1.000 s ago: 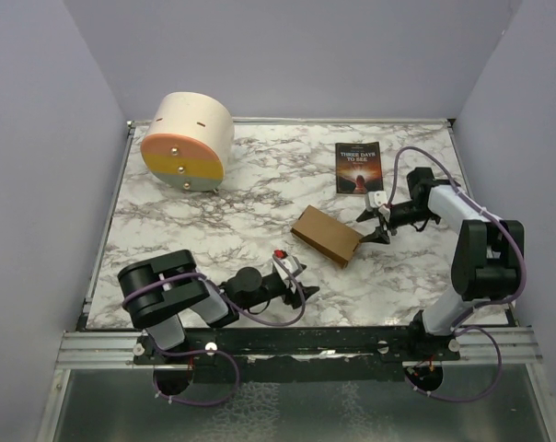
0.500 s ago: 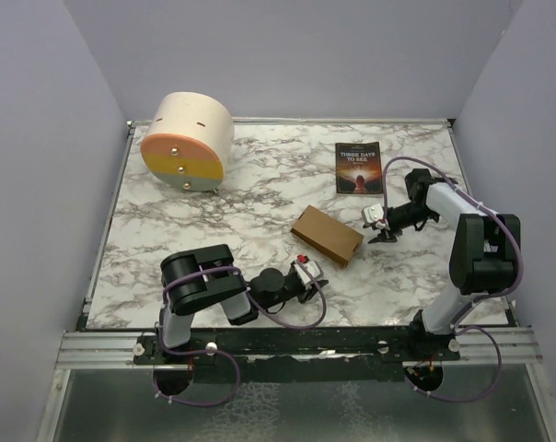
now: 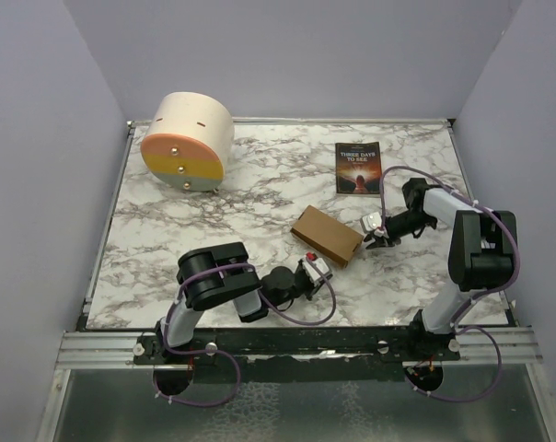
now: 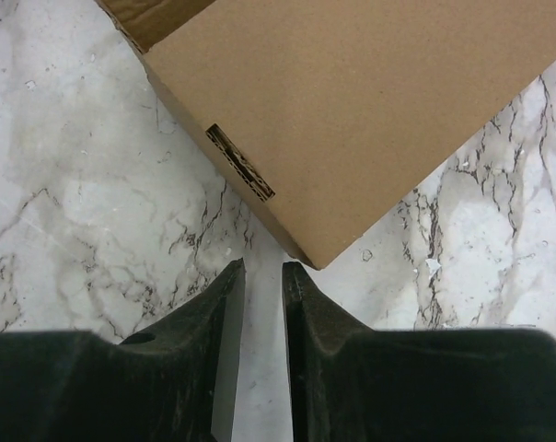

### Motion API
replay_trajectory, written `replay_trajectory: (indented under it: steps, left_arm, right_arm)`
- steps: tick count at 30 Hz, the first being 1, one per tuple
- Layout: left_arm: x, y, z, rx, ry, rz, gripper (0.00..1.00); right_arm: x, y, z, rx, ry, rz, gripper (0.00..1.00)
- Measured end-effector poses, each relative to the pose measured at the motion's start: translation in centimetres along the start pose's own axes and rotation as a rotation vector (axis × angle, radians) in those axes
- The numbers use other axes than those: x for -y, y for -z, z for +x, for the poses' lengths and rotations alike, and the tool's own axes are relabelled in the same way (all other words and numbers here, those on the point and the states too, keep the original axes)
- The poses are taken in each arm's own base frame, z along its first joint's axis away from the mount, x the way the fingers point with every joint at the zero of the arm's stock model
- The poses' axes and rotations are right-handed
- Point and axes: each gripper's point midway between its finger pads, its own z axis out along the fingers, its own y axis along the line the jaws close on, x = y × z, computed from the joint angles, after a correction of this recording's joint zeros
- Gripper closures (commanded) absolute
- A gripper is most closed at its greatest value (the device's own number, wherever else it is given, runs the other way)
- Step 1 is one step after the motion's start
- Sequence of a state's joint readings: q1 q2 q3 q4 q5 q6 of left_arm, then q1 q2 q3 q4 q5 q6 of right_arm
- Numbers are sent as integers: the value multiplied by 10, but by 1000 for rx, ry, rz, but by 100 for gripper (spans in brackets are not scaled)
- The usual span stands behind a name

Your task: Fold the paper box

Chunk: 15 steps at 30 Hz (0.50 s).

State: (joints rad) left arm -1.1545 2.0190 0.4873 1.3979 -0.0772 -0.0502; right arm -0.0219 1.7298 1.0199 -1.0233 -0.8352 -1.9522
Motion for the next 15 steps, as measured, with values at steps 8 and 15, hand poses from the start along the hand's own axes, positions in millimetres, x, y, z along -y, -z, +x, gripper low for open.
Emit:
replay_trajectory:
  steps: [8,15]
  left_arm:
    - [1,-10,-9,21,11,0,89]
    - [2,-11,-5,3,27,0,92]
  right_arm:
    - [-4,-2,-1,6,11,-3,77]
    - [-1,0,4,-21,-10,5,76]
